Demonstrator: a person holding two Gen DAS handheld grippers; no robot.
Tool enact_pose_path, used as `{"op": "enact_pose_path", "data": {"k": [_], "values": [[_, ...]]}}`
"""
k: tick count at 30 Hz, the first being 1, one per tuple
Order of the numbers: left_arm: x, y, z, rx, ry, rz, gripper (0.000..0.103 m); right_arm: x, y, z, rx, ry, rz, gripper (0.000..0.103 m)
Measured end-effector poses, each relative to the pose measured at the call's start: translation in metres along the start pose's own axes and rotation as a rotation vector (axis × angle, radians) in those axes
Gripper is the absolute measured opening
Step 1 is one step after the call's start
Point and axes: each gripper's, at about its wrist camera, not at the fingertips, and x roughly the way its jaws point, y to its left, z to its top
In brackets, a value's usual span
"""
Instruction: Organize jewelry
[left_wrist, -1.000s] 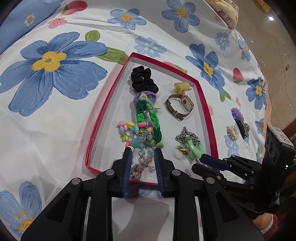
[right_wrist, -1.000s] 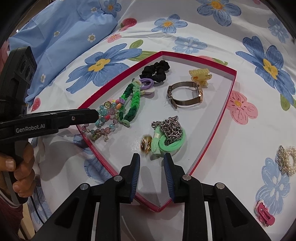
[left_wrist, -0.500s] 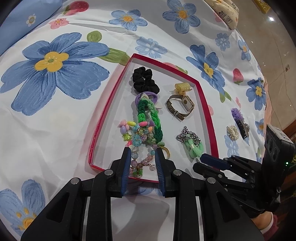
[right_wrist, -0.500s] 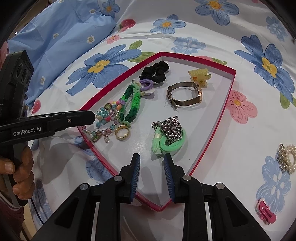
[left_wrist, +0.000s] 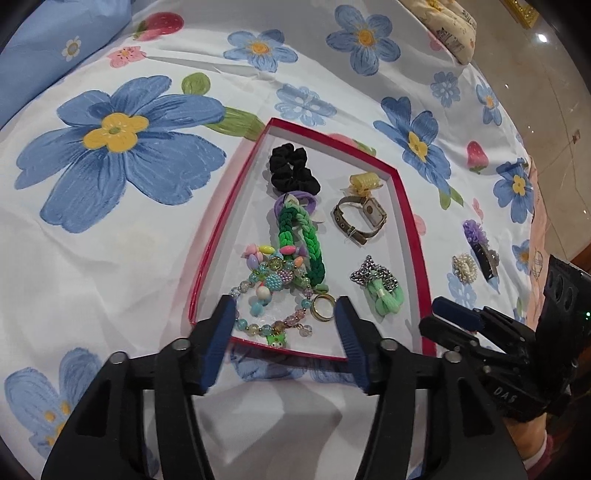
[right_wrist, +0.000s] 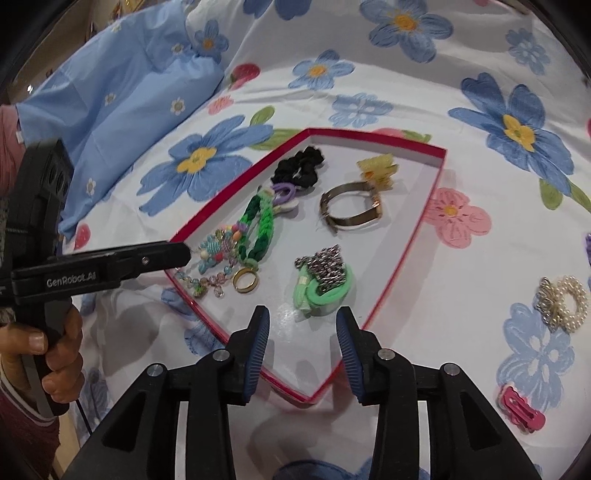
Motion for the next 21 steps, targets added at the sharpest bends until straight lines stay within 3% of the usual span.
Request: {"op": "enact_pose_path", "data": {"k": [3,9,14,21], "values": [[-0.008,-0.001,-0.001,-0.001,-0.013,-0.002,0.068,-0.012,-0.007,0.0,0.039,-0.049,0.012,0.053],[-0.029,-0.002,-0.009,-0.015,-0.05,0.01,0.075,-0.035,-0.015,-0.001,0.099,-0.142,0.041,0.061],[-0.053,-0.002,-0.02,-0.035,-0.104,0.046,0.09,-0.051,-0.024,-0.008,0.164,-0.204,0.089,0.064],[-0.073,-0.014,-0.038,0.012,-0.155,0.142,0.093,-0.067,-0.03,-0.024,0.238,-0.256,0.159,0.073]]}}
